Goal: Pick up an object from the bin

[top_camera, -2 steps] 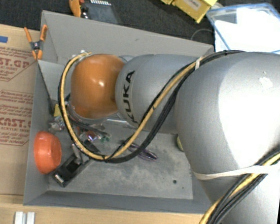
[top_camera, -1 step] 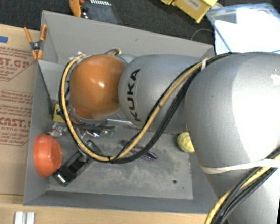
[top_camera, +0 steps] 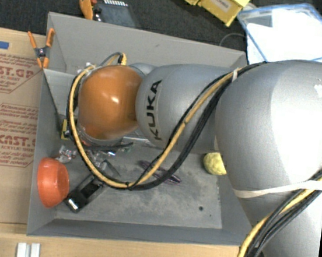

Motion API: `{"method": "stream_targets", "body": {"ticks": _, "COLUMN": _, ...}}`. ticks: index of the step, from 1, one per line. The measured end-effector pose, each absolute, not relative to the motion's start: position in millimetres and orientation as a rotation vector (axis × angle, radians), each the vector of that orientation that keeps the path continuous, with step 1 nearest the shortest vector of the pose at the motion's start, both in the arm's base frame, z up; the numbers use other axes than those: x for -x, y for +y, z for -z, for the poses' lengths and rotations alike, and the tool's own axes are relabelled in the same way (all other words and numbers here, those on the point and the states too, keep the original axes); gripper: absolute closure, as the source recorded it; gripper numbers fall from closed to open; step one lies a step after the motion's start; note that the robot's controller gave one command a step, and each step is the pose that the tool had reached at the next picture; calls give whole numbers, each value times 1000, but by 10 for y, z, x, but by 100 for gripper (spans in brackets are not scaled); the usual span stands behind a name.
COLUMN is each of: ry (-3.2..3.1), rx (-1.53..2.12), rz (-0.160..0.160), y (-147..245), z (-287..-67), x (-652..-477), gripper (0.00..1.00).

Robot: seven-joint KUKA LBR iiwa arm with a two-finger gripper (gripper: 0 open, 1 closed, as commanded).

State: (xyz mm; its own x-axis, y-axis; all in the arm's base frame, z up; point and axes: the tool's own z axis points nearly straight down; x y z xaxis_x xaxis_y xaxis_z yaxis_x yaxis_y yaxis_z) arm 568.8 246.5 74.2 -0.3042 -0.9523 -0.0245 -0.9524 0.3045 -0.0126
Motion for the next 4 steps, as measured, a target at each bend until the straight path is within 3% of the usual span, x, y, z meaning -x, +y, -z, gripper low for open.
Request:
{"method": "stream_targets", "body": {"ticks": 1, "ry": 2183, "rx": 2228, "rz": -14, "y": 2481, "z": -735, "x": -5733, "gripper": 0}}
{"method": "stream_targets", "body": {"ticks": 2, "ry": 2291, "rx": 2082, "rz": 8, "y": 2444, "z": -758, "x": -5442, "gripper": 0}}
{"method": "stream_targets", "body": {"ticks": 3, "ry": 1780, "rx": 2556, "rz": 3, "y": 2463, "z": -797, "x": -5940, "gripper": 100}}
{"method": "stream_targets", "body": {"ticks": 4, "ry": 1780, "rx": 2556, "rz": 3, "y": 2463, "z": -798, "x": -5941, "gripper": 100}}
